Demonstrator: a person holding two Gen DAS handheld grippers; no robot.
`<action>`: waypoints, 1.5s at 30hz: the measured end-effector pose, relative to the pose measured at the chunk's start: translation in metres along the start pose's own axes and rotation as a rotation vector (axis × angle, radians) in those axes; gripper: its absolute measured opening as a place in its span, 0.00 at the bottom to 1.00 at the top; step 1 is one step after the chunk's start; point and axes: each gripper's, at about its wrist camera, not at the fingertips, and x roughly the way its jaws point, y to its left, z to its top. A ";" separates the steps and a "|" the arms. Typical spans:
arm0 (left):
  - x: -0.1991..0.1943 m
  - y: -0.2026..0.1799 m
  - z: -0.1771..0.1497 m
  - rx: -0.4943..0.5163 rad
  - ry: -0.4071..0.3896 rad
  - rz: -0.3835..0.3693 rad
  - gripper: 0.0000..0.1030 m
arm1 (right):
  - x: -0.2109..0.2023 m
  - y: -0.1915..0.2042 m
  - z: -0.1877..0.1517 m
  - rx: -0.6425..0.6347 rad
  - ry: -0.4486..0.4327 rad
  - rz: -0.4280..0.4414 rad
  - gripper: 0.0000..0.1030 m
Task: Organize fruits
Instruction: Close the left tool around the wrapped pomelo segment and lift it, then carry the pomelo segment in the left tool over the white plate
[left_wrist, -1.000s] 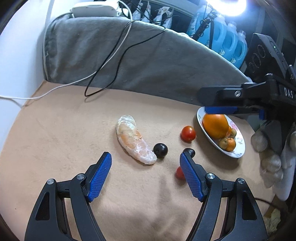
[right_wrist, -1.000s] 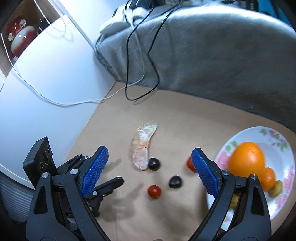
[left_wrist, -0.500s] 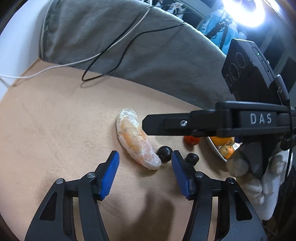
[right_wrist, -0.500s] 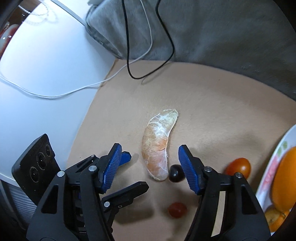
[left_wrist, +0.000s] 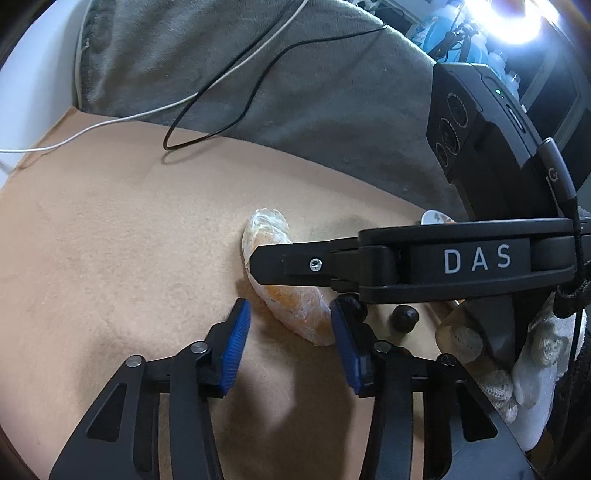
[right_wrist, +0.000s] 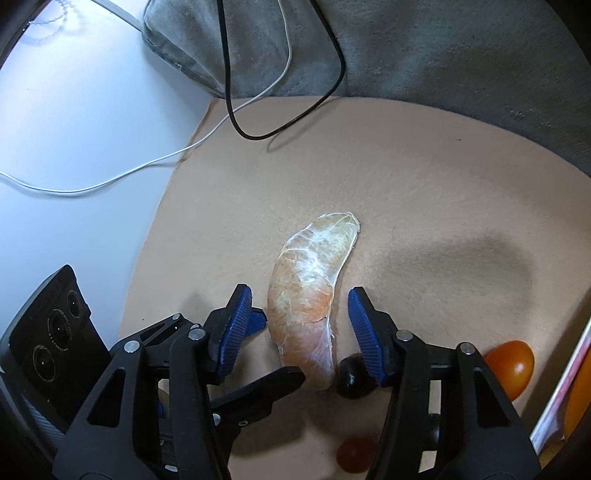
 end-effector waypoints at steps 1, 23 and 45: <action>0.001 0.000 0.000 0.002 0.003 0.002 0.39 | 0.000 0.000 0.000 0.001 -0.001 0.001 0.56; 0.005 -0.018 -0.001 0.079 -0.010 0.064 0.31 | 0.001 0.006 0.000 0.002 -0.015 0.005 0.38; -0.043 -0.077 -0.014 0.169 -0.086 0.050 0.31 | -0.074 0.003 -0.031 -0.025 -0.118 0.014 0.37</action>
